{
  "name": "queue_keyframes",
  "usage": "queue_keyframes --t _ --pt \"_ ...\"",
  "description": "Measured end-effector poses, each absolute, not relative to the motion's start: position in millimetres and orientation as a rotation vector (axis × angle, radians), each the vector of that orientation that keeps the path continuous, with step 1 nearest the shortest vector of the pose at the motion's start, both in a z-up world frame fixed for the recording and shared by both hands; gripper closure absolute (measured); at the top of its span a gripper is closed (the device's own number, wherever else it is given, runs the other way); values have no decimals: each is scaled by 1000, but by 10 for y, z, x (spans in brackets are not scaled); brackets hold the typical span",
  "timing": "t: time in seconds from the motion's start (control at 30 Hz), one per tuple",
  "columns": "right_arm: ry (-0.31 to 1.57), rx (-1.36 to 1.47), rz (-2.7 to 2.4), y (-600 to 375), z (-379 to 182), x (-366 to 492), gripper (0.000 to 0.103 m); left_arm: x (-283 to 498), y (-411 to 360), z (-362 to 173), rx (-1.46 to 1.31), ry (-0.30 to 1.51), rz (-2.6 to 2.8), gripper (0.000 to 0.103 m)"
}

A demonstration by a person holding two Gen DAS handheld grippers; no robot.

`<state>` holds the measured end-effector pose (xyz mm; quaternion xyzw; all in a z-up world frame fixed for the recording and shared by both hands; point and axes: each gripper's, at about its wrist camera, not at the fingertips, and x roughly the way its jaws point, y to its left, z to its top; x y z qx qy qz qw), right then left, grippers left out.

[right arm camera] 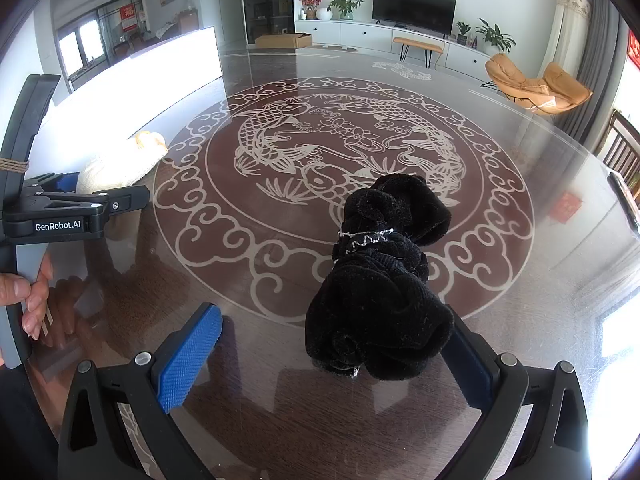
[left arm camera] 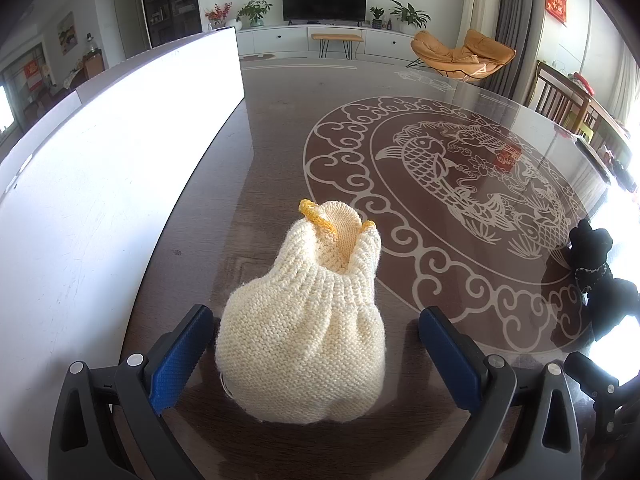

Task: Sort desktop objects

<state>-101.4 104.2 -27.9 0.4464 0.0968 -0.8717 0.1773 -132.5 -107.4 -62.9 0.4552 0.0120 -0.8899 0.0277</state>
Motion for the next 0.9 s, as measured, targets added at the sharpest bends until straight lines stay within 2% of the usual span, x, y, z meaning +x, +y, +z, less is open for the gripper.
queue_keyframes --t 0.9 --pt "274 1263 -2467 1040 -277 -1012 0 -1337 -1071 -637 1420 31 -2740 0"
